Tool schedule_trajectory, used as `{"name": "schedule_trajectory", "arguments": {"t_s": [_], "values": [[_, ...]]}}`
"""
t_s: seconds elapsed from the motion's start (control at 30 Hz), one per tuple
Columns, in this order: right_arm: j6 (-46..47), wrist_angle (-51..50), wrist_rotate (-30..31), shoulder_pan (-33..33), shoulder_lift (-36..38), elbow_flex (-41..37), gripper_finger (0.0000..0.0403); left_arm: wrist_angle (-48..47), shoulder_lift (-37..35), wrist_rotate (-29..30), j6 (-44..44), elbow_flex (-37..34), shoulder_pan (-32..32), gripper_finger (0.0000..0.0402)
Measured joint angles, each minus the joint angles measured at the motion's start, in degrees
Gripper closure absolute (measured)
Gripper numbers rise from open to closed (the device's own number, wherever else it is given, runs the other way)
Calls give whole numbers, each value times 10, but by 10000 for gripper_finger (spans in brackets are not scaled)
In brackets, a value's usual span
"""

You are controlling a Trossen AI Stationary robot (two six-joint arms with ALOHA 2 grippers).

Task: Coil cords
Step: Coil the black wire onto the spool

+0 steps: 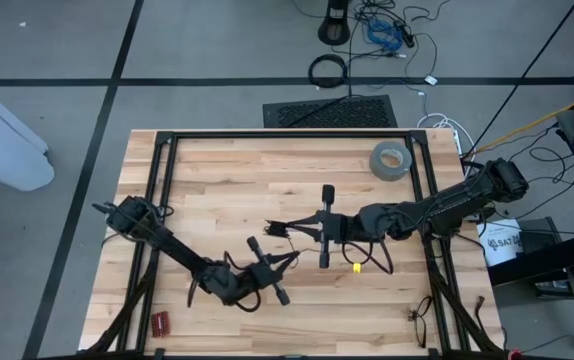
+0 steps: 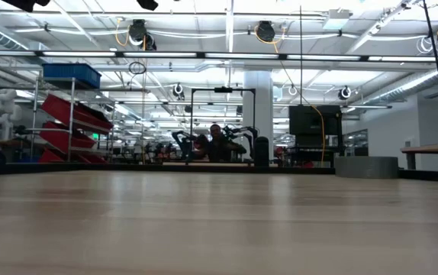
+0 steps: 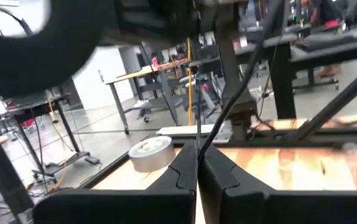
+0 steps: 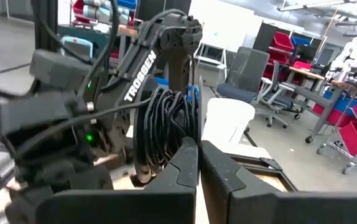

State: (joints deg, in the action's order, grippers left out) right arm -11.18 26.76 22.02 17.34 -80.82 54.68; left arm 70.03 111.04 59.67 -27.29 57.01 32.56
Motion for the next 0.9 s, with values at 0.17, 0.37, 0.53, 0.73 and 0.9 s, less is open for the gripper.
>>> {"name": "schedule_trajectory", "arguments": {"t_s": [0.17,0.37,0.53,0.73,0.9], "values": [[2,18,-15,0,0,0,403,-57,-3,10,20,0,-3,400],[19,21,-16,1,3,0,403,-169,-36,13,84,0,-2,401],[30,16,-16,3,15,0,403,-308,-75,12,177,0,-3,401],[55,18,-32,4,20,0,403,-328,-91,-41,210,0,-27,401],[67,21,-51,4,20,0,403,-345,-91,-133,265,0,-67,401]]}}
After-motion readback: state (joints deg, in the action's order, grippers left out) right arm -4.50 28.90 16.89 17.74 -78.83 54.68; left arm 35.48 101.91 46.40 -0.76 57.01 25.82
